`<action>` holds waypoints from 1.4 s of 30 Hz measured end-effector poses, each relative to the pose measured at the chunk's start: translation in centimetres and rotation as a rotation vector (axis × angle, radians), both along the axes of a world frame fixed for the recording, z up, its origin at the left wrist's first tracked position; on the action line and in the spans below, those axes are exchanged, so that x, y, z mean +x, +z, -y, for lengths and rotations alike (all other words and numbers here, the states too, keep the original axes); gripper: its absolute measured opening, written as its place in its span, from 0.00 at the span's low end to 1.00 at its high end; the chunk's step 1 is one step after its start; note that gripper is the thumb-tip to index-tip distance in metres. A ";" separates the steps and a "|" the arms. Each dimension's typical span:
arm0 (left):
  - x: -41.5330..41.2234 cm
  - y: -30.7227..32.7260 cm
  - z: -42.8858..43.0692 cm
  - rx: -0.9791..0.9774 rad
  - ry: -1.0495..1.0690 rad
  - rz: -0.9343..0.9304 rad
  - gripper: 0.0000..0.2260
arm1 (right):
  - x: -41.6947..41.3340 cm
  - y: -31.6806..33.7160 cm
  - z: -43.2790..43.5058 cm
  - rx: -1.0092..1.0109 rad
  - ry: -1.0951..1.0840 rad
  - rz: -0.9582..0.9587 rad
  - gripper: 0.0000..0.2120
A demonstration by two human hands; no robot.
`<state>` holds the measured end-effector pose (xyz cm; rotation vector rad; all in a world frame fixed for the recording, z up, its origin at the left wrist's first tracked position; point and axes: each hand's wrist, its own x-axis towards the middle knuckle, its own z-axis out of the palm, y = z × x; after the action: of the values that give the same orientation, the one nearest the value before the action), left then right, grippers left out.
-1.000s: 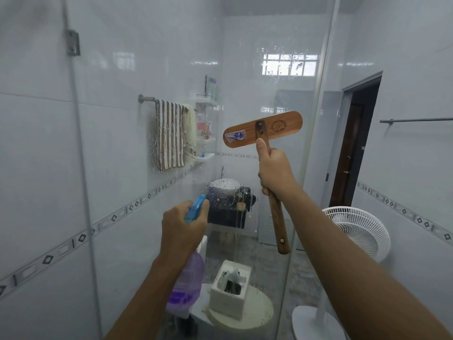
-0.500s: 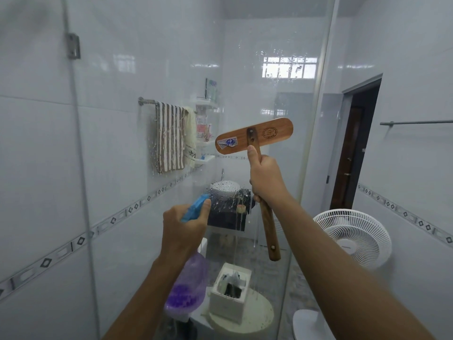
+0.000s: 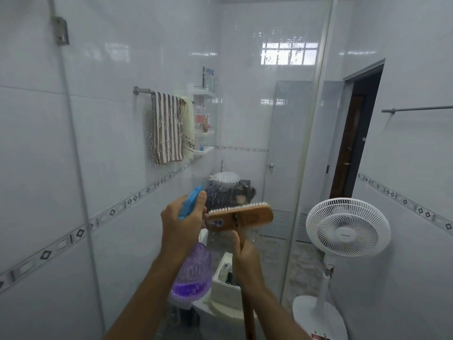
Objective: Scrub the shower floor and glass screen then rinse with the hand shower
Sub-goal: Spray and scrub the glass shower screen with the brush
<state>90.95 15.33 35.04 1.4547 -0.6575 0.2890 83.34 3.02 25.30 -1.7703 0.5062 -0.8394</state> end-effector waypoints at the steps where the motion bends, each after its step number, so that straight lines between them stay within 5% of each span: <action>1: 0.1 -0.1 0.0 -0.007 -0.002 -0.014 0.11 | 0.3 1.8 0.3 -0.037 0.001 0.023 0.21; 7: -0.2 -0.4 0.7 0.028 -0.008 -0.061 0.09 | 1.6 14.8 2.7 -0.181 -0.111 0.256 0.20; 17: -0.3 -1.1 0.9 0.076 -0.084 0.012 0.13 | -0.7 -2.0 1.7 0.011 -0.122 0.091 0.26; 28: -0.8 -1.8 2.1 0.138 -0.125 0.082 0.25 | -1.8 20.2 6.5 -0.198 -0.159 0.272 0.24; 35: -1.5 -1.3 3.4 0.205 -0.130 0.122 0.15 | -2.6 19.9 7.5 -0.283 -0.123 0.187 0.23; 42: -1.9 -0.7 3.6 0.153 -0.080 0.145 0.16 | -2.6 18.8 7.0 -0.285 -0.135 0.179 0.24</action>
<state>89.04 11.78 34.32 1.5593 -0.8686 0.2886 80.73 -3.98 44.15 -1.9106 0.4056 -1.2012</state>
